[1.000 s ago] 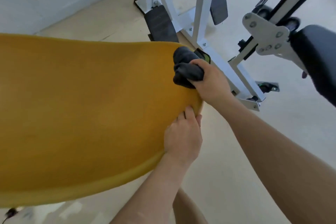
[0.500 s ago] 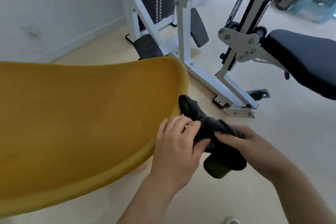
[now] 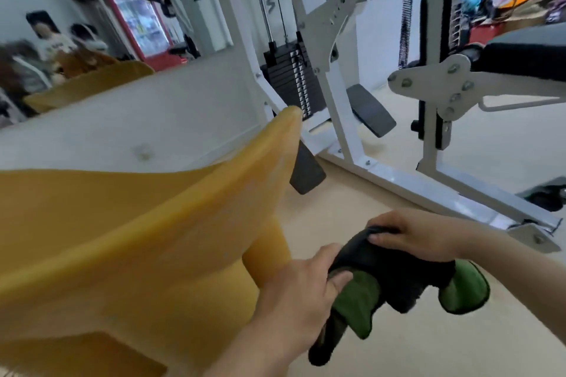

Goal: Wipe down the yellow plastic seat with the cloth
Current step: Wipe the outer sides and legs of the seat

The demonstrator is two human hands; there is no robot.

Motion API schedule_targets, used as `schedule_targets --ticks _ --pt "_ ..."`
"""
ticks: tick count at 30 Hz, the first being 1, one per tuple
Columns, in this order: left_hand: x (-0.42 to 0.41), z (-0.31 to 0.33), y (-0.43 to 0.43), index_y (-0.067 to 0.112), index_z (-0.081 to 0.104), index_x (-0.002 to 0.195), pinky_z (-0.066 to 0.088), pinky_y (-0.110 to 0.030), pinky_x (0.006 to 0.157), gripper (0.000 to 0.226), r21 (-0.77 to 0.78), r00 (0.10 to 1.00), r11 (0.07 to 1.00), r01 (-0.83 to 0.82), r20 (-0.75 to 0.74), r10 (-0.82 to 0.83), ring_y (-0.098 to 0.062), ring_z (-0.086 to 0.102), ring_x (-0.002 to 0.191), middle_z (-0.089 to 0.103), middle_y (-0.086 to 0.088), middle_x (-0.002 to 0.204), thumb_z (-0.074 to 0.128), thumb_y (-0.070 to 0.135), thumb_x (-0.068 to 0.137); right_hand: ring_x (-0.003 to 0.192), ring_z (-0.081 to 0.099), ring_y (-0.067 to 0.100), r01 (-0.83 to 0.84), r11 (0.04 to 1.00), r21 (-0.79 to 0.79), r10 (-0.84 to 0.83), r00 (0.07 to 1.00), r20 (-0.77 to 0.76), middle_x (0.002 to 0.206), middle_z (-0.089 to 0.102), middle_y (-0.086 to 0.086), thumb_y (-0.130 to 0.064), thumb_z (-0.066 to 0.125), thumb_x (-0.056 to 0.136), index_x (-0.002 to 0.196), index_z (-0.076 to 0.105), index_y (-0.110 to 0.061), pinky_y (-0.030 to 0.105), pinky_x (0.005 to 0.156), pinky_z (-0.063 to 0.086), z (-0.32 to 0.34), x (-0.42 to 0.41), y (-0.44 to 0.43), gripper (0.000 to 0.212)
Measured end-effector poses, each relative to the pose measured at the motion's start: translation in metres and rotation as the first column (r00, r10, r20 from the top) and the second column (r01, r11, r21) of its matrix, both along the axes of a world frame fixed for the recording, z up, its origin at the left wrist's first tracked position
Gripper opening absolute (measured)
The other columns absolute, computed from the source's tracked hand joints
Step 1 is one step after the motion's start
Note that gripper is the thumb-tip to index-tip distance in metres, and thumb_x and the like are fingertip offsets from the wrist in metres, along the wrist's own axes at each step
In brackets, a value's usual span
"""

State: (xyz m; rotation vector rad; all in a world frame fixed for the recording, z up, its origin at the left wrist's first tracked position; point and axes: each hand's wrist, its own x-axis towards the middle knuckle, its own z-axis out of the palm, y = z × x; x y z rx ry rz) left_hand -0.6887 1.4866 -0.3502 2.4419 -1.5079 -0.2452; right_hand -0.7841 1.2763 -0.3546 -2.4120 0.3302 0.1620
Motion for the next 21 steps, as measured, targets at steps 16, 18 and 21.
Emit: schedule_targets --ticks 16,18,21 --pt "-0.032 -0.001 0.022 0.054 0.051 0.102 0.055 -0.029 0.077 0.043 -0.501 0.766 0.813 -0.296 -0.633 -0.112 -0.011 0.060 0.093 0.055 0.021 0.099 0.078 0.035 0.073 0.074 0.062 0.026 -0.218 0.689 0.691 0.159 0.976 0.150 0.094 0.064 0.019 0.000 0.063 0.088 0.115 0.044 -0.015 0.030 0.057 0.053 0.036 -0.010 0.041 0.037" --pt "-0.034 -0.002 0.017 0.053 0.051 0.097 0.055 -0.025 0.067 0.051 -0.481 0.831 0.824 -0.301 -0.556 -0.021 -0.008 0.060 0.079 0.057 0.018 0.093 0.079 0.015 0.077 0.062 0.059 0.010 -0.173 0.942 0.288 0.138 0.981 0.140 0.083 0.065 0.004 -0.016 0.069 0.088 0.107 0.049 -0.023 0.019 0.054 0.046 0.056 -0.009 0.050 0.028" --pt "-0.027 0.005 0.016 0.044 0.061 0.101 0.046 -0.016 0.064 0.036 -0.502 0.967 0.842 -0.197 -0.241 0.083 -0.001 0.057 0.070 0.060 0.021 0.080 0.072 0.016 0.083 0.064 0.052 -0.002 0.002 0.986 -0.167 0.025 0.986 0.164 0.073 0.058 -0.013 -0.043 0.077 0.075 0.094 0.063 -0.025 0.017 0.056 0.038 0.076 -0.003 0.046 0.030"
